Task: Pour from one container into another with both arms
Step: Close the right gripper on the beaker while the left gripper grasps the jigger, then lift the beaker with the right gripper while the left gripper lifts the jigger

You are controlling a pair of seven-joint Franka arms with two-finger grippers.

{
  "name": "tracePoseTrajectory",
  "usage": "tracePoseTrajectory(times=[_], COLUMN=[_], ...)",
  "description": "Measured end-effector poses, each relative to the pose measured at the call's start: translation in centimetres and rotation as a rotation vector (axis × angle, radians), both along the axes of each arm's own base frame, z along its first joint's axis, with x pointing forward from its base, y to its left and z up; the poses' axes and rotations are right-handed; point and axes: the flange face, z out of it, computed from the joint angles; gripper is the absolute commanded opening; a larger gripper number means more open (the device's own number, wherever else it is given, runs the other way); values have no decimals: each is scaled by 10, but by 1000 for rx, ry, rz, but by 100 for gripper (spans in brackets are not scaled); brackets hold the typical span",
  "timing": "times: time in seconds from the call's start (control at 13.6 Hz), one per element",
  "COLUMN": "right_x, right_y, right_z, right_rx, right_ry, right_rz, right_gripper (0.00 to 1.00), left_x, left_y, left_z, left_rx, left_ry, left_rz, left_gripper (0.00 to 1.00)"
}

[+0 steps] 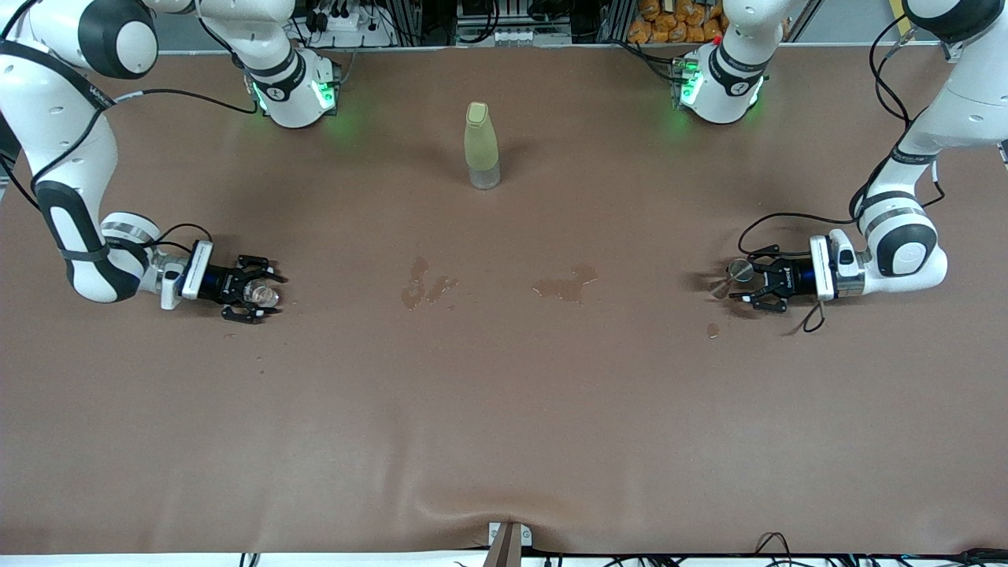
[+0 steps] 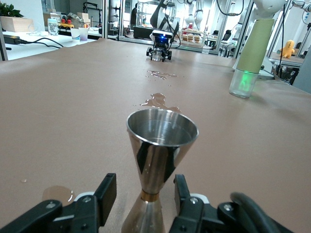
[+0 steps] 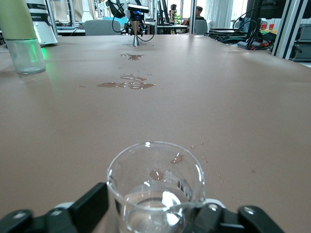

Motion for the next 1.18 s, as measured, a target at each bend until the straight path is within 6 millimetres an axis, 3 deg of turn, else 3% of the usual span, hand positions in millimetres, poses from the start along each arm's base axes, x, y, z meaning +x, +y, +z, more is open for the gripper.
tracePoseTrajectory(times=[0.37, 0.59, 0.96, 1.18], right_x=[1, 2, 1, -2], right_y=[2, 5, 11, 21], right_z=[0, -1, -4, -4], right_rx=[5, 9, 22, 76], right_ry=[-2, -1, 5, 24], right_rz=[-4, -3, 7, 24], right_gripper=[30, 17, 2, 0], left_x=[2, 3, 20, 45], left_y=[-3, -3, -11, -38], left_z=[0, 0, 11, 32], left_rx=[9, 11, 17, -9], left_ry=[-6, -10, -48, -86], left_rz=[-5, -5, -23, -42], left_gripper=[23, 0, 0, 0])
